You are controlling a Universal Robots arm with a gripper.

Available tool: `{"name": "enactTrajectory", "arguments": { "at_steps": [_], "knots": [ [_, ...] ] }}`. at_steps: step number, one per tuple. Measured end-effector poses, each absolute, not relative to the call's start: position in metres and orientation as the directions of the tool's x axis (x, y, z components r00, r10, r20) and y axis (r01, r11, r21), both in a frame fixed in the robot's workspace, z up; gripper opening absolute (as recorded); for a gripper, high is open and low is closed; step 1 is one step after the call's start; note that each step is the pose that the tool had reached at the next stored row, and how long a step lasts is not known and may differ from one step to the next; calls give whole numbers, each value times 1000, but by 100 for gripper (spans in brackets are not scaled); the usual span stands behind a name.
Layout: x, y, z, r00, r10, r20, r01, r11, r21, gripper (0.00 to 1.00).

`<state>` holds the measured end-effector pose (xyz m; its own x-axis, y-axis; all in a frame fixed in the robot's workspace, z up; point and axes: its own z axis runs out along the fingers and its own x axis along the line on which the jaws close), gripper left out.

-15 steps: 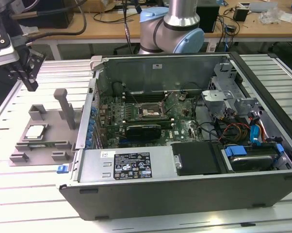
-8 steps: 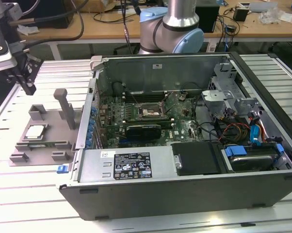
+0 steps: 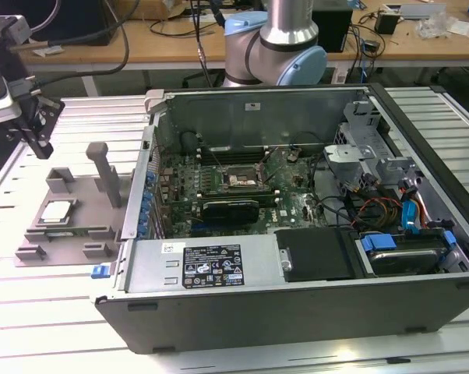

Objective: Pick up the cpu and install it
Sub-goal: 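Reach for the cpu, then pick up the cpu and move it towards the insertion slot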

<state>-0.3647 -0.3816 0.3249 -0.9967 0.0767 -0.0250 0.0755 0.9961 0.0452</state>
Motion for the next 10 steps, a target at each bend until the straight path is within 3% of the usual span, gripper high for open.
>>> {"name": "enactTrajectory", "arguments": {
  "at_steps": [10],
  "knots": [
    [-367,-382,323,-997,77,-25,75,996,45,11]
  ]
}}
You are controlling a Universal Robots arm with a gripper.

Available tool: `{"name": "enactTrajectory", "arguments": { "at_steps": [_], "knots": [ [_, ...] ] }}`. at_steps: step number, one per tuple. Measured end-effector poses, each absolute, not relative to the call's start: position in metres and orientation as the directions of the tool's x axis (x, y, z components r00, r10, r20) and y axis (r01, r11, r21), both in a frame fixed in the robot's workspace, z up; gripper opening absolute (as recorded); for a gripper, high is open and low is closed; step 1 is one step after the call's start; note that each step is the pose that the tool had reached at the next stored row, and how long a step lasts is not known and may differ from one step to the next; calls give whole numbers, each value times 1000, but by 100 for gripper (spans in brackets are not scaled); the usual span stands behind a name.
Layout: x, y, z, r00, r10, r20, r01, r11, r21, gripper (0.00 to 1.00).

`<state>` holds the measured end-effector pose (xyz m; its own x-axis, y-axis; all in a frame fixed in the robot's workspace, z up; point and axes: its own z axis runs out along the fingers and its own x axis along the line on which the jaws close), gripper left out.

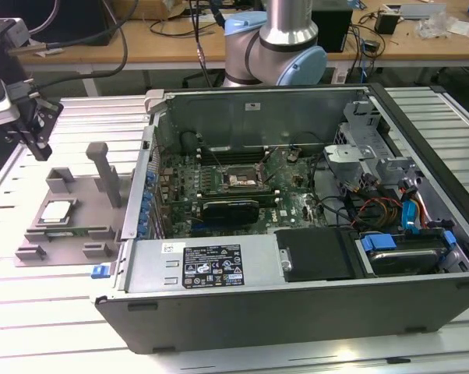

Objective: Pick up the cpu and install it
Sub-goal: 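Pick up the cpu and move it towards the insertion slot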

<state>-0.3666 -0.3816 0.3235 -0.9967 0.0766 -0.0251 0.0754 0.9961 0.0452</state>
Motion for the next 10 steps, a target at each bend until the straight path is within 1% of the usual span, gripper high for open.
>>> {"name": "enactTrajectory", "arguments": {
  "at_steps": [10],
  "knots": [
    [-370,-382,321,-997,77,-25,75,996,45,11]
  ]
}}
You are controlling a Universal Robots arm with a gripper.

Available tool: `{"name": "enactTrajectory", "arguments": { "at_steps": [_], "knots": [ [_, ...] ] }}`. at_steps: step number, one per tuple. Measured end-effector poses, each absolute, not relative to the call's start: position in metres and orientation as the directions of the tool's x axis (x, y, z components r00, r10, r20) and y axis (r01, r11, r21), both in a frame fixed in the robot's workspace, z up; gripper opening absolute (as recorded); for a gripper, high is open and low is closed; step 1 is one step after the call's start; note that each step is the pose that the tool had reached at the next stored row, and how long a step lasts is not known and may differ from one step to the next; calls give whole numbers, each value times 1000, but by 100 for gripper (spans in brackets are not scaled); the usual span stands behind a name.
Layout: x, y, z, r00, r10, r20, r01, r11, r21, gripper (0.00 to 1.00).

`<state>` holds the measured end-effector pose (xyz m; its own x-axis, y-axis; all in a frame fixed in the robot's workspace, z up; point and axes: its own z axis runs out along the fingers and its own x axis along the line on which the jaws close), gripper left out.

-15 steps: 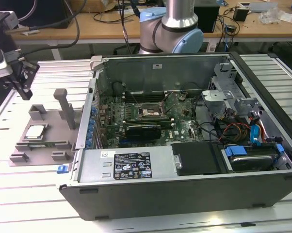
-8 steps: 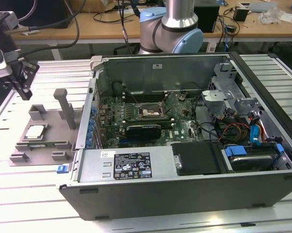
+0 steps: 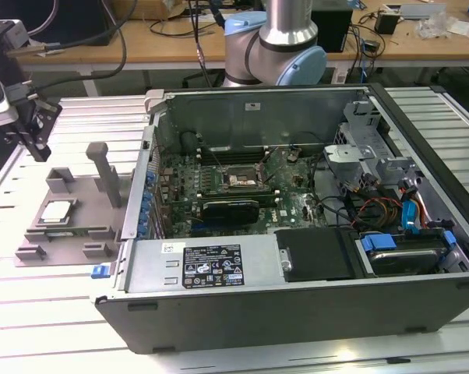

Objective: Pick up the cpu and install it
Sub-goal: 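Pick up the cpu and move it towards the insertion slot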

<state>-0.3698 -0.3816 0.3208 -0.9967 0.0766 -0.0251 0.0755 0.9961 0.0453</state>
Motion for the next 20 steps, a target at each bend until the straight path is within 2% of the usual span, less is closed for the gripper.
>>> {"name": "enactTrajectory", "arguments": {
  "at_steps": [20],
  "knots": [
    [-382,-382,302,-997,77,-25,75,996,45,11]
  ]
}}
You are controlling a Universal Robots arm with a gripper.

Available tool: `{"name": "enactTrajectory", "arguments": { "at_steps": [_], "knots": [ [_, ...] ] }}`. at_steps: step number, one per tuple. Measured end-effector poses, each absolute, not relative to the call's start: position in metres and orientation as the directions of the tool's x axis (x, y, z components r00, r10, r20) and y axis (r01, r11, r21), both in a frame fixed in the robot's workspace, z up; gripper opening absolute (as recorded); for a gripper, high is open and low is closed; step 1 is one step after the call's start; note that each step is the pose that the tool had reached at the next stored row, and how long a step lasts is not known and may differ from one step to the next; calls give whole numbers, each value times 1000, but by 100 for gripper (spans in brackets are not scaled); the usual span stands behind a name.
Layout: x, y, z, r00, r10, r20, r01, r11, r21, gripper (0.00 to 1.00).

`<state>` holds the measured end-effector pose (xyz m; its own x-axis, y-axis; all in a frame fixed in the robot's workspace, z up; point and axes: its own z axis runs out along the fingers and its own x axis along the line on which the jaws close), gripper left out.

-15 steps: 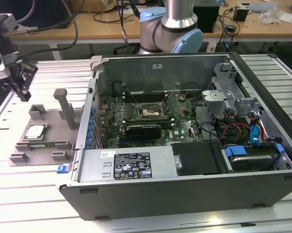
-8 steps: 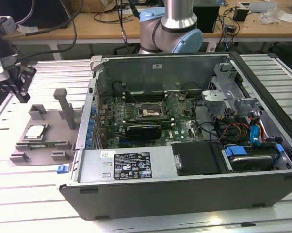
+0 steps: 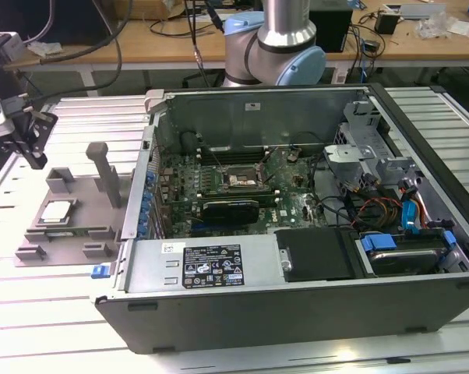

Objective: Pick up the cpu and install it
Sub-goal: 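Pick up the cpu and move it towards the insertion slot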

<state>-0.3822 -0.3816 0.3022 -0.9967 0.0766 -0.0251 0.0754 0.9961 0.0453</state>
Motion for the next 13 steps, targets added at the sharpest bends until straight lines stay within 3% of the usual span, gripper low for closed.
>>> {"name": "enactTrajectory", "arguments": {
  "at_steps": [13],
  "knots": [
    [-391,-382,272,-997,77,-25,75,996,45,11]
  ]
}}
